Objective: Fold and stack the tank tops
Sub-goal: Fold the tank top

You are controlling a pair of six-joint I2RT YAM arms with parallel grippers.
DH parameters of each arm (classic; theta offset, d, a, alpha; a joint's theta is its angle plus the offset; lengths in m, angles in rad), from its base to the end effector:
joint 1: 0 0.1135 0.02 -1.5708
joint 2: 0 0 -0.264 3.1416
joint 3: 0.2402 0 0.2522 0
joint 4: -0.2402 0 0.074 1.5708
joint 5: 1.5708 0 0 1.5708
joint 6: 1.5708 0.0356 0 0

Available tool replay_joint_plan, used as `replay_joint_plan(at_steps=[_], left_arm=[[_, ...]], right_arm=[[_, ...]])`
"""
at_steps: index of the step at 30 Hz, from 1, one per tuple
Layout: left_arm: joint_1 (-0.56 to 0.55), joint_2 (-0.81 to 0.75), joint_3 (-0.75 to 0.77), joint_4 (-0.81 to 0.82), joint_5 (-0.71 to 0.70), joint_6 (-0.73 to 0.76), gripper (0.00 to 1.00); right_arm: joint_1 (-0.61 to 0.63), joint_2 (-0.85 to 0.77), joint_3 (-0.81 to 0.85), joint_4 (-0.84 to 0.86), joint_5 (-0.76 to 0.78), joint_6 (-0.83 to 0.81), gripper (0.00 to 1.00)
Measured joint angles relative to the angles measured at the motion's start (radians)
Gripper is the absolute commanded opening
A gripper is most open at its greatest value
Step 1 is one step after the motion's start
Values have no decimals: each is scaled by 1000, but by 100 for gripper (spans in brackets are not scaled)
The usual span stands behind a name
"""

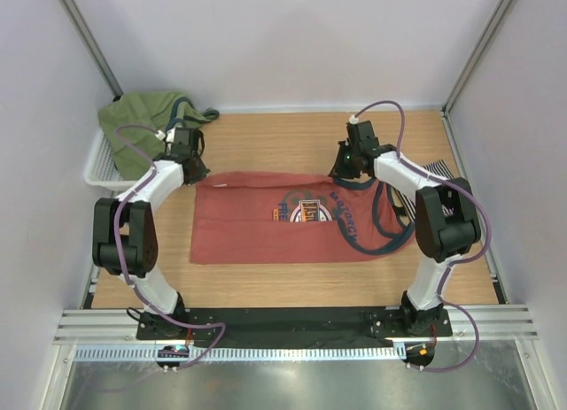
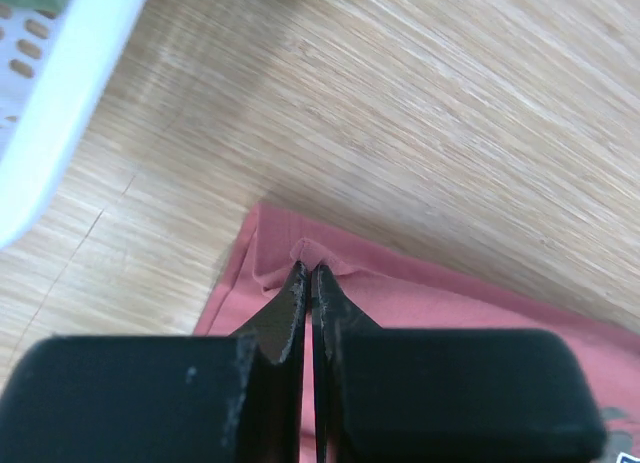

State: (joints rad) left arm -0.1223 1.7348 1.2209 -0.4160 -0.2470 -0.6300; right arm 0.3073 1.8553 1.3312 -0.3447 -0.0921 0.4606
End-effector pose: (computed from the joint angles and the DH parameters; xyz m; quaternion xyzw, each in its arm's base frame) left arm 0.3691 -0.0366 0.2188 -0.2741 0.9019 -0.0061 0.3337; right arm 0.3868 0.1262 0.2127 0.0561 0.9365 0.1687 0.3023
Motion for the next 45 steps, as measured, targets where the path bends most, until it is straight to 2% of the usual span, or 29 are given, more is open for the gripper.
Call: replay_joint_plan(at_steps=[7, 22, 34, 45], left_arm=[[0, -98, -76, 26, -15, -13, 0], [-4, -228, -193, 31, -23, -37, 0], [-15, -315, -281, 11, -23, -78, 0], [-15, -396, -289, -23, -23, -106, 0]], right_arm=[[16, -124, -126, 26, 15, 2, 3], [63, -262, -288, 45, 50, 10, 3], [94, -353, -372, 53, 64, 16, 3], [106, -428, -410, 43, 69, 17, 3]])
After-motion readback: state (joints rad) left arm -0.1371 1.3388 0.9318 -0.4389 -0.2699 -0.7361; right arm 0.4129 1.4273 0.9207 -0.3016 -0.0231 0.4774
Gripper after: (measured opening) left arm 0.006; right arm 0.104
